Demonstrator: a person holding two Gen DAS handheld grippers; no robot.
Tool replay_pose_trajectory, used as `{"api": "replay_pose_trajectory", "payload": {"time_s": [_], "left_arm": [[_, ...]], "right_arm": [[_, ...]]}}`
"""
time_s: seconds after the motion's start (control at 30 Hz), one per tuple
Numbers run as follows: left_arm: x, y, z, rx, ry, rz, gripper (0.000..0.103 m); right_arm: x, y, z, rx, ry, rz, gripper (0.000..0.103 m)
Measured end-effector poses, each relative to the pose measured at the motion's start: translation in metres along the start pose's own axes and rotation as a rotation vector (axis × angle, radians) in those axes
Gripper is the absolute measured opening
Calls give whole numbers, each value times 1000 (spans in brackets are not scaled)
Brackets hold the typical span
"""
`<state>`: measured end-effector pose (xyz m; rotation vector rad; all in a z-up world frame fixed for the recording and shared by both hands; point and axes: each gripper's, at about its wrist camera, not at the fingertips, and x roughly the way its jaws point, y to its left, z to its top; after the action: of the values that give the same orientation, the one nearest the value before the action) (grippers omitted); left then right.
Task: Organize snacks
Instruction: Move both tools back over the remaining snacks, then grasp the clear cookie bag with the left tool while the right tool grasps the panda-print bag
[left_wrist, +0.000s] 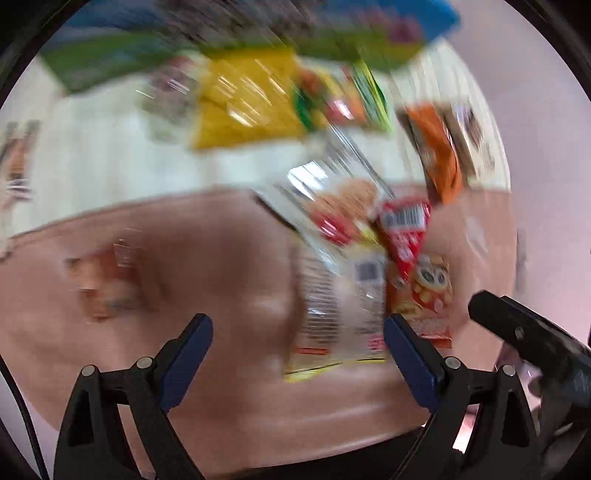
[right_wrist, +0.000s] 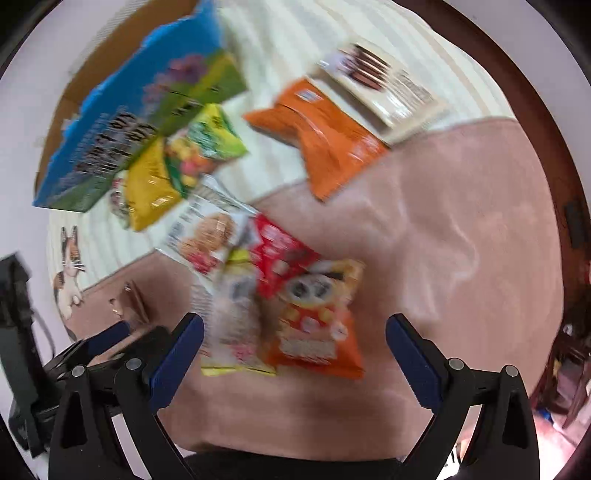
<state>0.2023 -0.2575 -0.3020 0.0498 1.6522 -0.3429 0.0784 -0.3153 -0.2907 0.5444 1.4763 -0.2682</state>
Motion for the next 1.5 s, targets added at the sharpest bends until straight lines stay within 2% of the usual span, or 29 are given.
{"api": "replay_pose_trajectory", "payload": {"time_s": [0.1,0.23,0.3,0.37,0.57,0.7,0.8,0.83,0.87,0.93,1.03,1.33,1.5], "left_arm": [[32,-24,7,51,74,3,95],[57,-40,16,63,102,6,92],[61,-36,16,23,97,-7,62],[59,-30,11,2,88,-28,57],[37,14,-20,-72,46,21,56],[29,45,-40,-119,56,60,56],[36,53,-47,-125,92,57,57],[38,52,-48,-122,100,55,57],[40,51,-46,-119,104,56,57],[44,49,-48,-113,108,63,57],[47,43,-42,-111,106,65,57],[63,47,-35,-91,122,76,59],[65,44,-32,-87,126,76,59]], "right_arm": [[-3,-12,-6,-2,2,-33,101],[-8,-22,-11,-9,-6,-69,101],[-8,-26,-10,-1,-1,-64,101],[-5,-28,-9,9,10,-58,100],[10,-19,-6,-6,29,-42,98],[36,-8,-2,-26,72,-37,95],[58,1,0,-39,117,-38,82],[67,3,1,-42,136,-45,70],[75,4,1,-46,155,-58,66],[83,4,-2,-56,167,-53,65],[79,4,-10,-106,160,-51,57],[72,-5,-56,-197,265,-25,58],[78,-24,-56,-71,246,13,62]]}}
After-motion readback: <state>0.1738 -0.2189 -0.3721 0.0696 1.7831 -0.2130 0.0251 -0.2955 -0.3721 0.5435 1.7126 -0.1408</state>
